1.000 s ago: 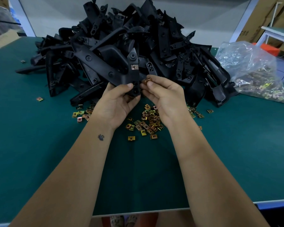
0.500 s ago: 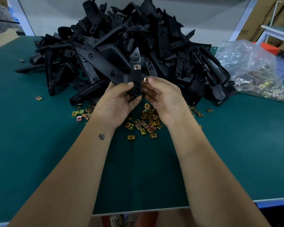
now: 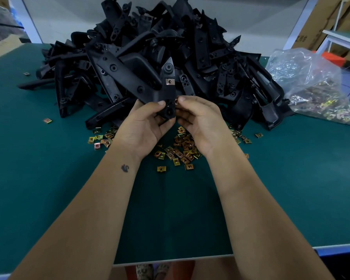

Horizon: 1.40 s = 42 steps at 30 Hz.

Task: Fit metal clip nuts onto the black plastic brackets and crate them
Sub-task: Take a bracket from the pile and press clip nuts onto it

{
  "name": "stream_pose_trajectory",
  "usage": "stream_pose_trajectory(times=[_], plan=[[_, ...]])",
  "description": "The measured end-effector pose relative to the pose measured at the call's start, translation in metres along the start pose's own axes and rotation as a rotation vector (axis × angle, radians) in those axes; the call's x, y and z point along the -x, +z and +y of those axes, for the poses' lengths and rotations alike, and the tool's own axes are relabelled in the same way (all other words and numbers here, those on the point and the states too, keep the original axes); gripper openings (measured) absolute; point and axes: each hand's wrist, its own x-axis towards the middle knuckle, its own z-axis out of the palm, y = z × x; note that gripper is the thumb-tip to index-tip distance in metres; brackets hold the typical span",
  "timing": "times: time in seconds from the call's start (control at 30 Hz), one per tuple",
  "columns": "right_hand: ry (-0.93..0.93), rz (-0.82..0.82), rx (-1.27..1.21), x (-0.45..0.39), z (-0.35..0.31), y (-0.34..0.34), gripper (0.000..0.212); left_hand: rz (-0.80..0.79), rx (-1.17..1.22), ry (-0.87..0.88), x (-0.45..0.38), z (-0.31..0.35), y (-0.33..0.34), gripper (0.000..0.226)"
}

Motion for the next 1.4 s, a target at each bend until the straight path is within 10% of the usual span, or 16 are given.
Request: stream_pose_trajectory(times=[1.4], plan=[[-0.258,0.115,0.325,0.007,0.004,0.013,0.013,0.035,-0.013,0.051,-0.001,-0.004,0.006,0.041]])
